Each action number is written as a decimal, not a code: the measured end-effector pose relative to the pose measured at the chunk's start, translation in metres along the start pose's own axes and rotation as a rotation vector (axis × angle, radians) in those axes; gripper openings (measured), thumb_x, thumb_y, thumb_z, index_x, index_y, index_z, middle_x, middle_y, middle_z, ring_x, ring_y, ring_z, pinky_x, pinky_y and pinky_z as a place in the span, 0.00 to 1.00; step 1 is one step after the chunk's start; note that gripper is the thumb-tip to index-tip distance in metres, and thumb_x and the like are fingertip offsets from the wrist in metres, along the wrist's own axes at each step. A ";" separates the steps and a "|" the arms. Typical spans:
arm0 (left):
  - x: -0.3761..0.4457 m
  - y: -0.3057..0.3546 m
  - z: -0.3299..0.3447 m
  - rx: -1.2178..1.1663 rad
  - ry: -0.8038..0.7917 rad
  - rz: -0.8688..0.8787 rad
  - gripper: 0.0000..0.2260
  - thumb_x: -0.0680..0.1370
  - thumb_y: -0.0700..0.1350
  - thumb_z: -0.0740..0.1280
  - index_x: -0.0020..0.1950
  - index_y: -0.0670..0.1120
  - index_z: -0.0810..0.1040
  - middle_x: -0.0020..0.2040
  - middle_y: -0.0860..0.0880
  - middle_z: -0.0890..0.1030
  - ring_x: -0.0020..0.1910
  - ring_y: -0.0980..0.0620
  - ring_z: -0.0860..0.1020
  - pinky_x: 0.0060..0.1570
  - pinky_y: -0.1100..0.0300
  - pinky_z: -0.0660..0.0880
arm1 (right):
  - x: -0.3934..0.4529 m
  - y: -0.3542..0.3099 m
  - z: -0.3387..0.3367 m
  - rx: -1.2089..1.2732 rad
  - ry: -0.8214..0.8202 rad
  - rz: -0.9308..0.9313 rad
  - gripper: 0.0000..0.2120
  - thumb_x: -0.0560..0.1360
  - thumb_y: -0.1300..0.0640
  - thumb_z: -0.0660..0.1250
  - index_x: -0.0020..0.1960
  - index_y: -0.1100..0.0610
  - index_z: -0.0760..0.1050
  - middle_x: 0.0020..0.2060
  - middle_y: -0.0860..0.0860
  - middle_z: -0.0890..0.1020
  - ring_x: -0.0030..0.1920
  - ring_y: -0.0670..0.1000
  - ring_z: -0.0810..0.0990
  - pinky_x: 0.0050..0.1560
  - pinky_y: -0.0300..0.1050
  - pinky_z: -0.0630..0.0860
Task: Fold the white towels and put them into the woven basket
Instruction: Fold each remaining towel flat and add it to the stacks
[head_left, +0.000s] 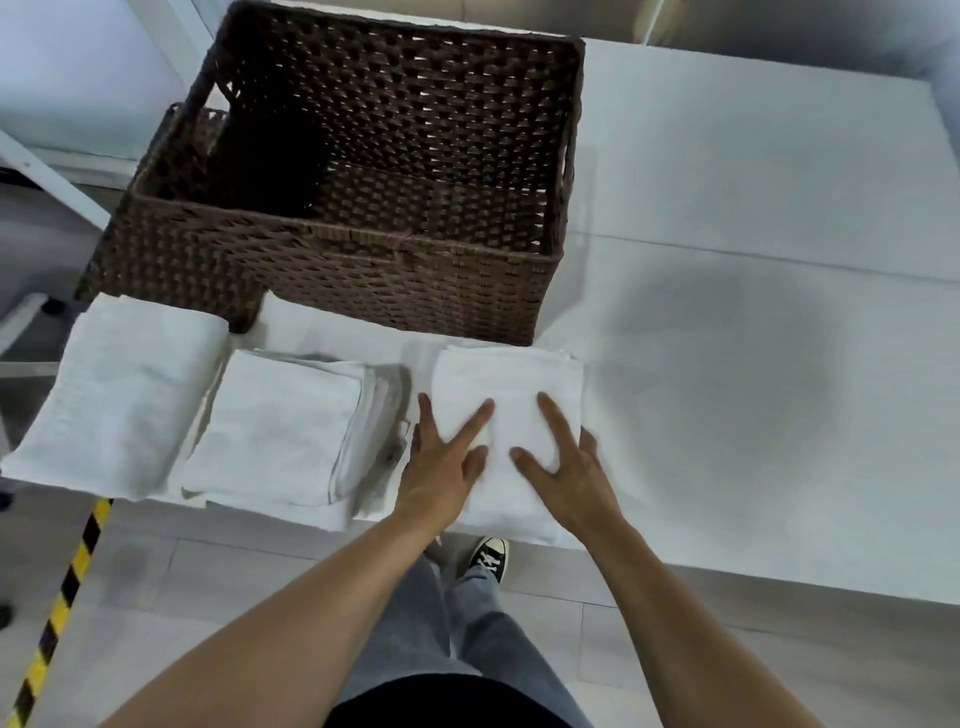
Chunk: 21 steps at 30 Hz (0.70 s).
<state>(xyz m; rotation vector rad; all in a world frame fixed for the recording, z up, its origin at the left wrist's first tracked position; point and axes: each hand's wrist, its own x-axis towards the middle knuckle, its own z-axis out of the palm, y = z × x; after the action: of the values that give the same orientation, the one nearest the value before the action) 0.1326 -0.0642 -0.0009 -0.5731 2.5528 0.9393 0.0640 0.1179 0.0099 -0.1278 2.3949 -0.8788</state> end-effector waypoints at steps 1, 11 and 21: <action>0.002 -0.001 -0.002 -0.069 -0.018 0.015 0.26 0.83 0.57 0.58 0.71 0.81 0.47 0.81 0.45 0.40 0.80 0.40 0.55 0.74 0.43 0.65 | 0.002 0.001 0.001 0.027 0.008 0.001 0.37 0.75 0.34 0.67 0.74 0.23 0.48 0.74 0.55 0.64 0.66 0.59 0.74 0.66 0.54 0.74; 0.010 -0.001 -0.006 -0.375 -0.015 -0.055 0.26 0.80 0.52 0.67 0.70 0.77 0.63 0.61 0.46 0.69 0.66 0.46 0.72 0.73 0.52 0.67 | 0.009 0.002 0.006 0.256 0.038 0.055 0.36 0.73 0.43 0.74 0.73 0.26 0.58 0.65 0.49 0.66 0.61 0.51 0.73 0.59 0.43 0.71; -0.010 -0.005 -0.005 -0.768 -0.077 -0.087 0.25 0.77 0.40 0.72 0.67 0.65 0.77 0.67 0.59 0.78 0.63 0.62 0.78 0.62 0.63 0.75 | 0.002 0.012 0.003 0.292 -0.039 0.027 0.37 0.70 0.42 0.76 0.71 0.25 0.60 0.69 0.48 0.73 0.64 0.52 0.75 0.60 0.46 0.75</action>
<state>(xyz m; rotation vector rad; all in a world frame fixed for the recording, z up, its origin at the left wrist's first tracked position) 0.1423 -0.0681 0.0044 -0.8124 2.0131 1.8674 0.0655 0.1253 -0.0004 0.0010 2.1993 -1.1887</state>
